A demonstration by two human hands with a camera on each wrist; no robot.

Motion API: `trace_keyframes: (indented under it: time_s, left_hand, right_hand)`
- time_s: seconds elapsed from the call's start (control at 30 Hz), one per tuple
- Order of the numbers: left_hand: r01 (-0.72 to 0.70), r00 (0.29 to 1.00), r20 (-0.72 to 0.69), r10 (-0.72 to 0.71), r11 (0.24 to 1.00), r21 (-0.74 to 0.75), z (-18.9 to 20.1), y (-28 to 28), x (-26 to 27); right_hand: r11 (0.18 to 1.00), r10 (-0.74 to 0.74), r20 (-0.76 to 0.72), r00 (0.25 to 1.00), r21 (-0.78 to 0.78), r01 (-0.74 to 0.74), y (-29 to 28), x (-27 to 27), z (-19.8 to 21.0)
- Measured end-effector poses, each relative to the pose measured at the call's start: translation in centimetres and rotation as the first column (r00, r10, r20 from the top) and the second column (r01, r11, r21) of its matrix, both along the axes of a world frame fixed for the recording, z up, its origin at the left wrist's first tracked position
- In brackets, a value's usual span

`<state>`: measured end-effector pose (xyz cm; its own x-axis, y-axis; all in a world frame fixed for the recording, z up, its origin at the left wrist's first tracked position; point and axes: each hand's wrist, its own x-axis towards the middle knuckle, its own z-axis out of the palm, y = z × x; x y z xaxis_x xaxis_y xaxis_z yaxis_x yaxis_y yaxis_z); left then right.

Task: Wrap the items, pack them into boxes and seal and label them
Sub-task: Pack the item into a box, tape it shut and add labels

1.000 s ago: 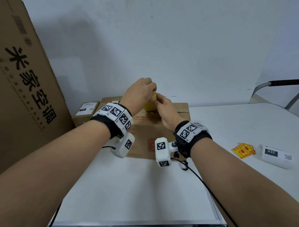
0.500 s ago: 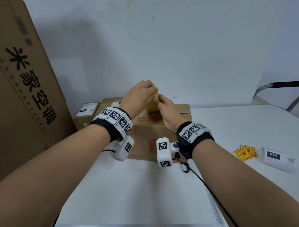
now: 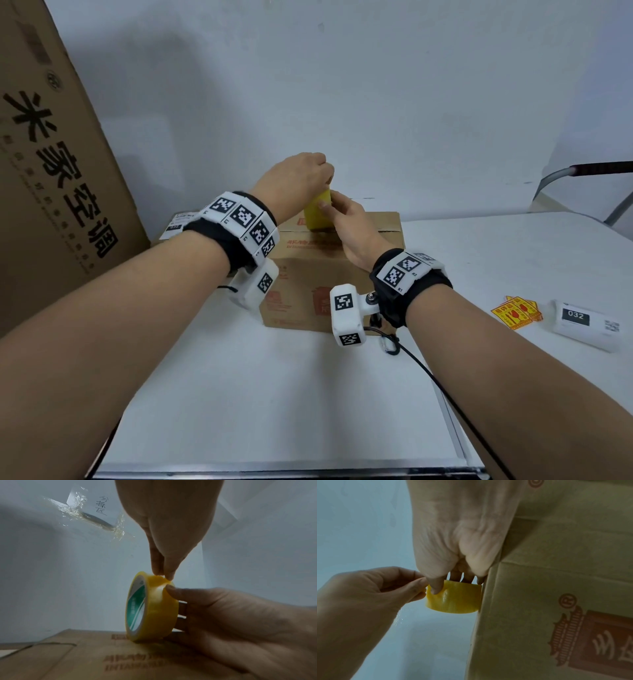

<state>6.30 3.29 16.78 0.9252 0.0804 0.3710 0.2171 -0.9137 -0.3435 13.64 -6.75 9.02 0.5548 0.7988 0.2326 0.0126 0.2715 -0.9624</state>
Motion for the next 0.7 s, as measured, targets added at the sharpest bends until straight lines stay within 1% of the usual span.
trace_keyframes:
  time_s: [0.07, 0.13, 0.27, 0.33, 0.4, 0.5, 0.57, 0.7]
  left_hand:
    - [-0.006, 0.999, -0.051, 0.008, 1.000, 0.027, 0.62, 0.18, 0.14]
    - [0.016, 0.997, -0.078, -0.011, 0.998, 0.061, 0.88, 0.37, 0.20]
    - [0.015, 0.994, -0.105, 0.000, 0.990, 0.144, 0.71, 0.58, 0.34]
    - [0.008, 0.996, -0.092, 0.008, 0.986, 0.169, 0.62, 0.76, 0.43]
    - [0.010, 0.995, -0.098, 0.007, 0.986, 0.168, 0.64, 0.89, 0.41]
    - [0.012, 0.983, -0.181, 0.021, 0.984, 0.180, 0.85, 0.80, 0.19]
    - [0.016, 0.978, -0.209, 0.023, 0.983, 0.184, 1.05, 0.69, -0.06]
    - [0.048, 0.968, -0.249, -0.015, 0.991, 0.127, 1.25, 0.29, -0.49]
  right_hand:
    - [1.000, -0.001, 0.012, 1.000, -0.012, 0.001, -0.11, -0.08, 0.04]
    - [1.000, -0.003, 0.022, 1.000, -0.017, 0.003, -0.30, -0.23, 0.14]
    - [1.000, -0.014, 0.068, 0.998, -0.003, 0.014, -0.47, -0.44, 0.16]
    - [1.000, -0.027, 0.073, 0.997, 0.004, 0.026, -0.47, -0.52, 0.09]
    - [0.999, -0.037, 0.092, 0.995, 0.004, 0.037, -0.50, -0.54, 0.06]
    - [0.999, -0.040, 0.131, 0.991, -0.003, 0.040, -0.66, -0.47, 0.13]
    - [0.999, -0.040, 0.150, 0.988, -0.003, 0.041, -0.63, -0.51, 0.13]
    - [0.998, -0.061, 0.122, 0.991, 0.015, 0.060, -0.50, -0.37, 0.02]
